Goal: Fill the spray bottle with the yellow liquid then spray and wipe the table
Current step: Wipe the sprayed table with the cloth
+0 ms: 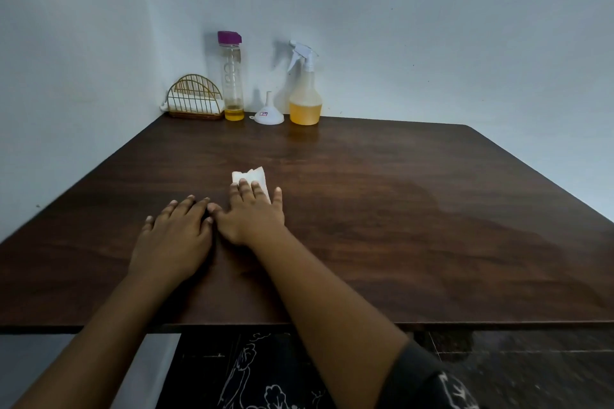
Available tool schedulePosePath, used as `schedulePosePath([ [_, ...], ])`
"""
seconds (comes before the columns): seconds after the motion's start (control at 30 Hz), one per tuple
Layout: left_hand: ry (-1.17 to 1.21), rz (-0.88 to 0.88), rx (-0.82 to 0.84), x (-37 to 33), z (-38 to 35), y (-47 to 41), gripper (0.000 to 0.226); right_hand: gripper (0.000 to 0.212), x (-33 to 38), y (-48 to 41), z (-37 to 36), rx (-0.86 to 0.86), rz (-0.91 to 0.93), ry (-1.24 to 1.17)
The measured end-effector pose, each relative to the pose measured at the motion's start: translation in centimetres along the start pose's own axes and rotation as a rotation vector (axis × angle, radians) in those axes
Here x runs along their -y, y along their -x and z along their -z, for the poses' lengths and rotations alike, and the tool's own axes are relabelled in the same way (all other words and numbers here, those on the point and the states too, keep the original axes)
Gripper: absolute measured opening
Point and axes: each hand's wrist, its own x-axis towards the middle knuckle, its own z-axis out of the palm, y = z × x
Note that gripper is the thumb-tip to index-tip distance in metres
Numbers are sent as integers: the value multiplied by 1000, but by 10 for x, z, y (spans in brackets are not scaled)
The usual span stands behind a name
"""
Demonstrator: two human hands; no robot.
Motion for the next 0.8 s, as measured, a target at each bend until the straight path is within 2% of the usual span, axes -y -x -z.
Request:
schedulePosePath([
  [0.1, -8, 0, -7, 0, 0, 0, 49, 67, -22, 0, 2, -3, -27, 2],
  [0.23, -18, 5, -13, -2, 0, 1, 49, 70, -116, 15, 20, -88, -307, -21],
  [0.3, -21, 4, -17, -3, 0, 1, 49, 69, -152, 25, 32, -76, -449, -35],
  [0.4, -26, 8, -16, -2, 0, 0, 49, 71, -152, 19, 36, -61, -527, -19],
  [0.47, -30, 7, -17, -2, 0, 0, 49, 73, -122, 5, 29, -67, -472, 12],
  [0.67, -52, -3, -19, 1, 1, -6, 49, 67, -18, -32, 9, -5, -56, 28],
  [0.73, -54, -8, -11, 3, 2, -12, 49, 65, -24, -35, 10, 8, -41, 7],
  [0.8, -46, -15, -1, 3, 1, -20, 49, 66, -58, -35, 14, -30, -117, 12],
])
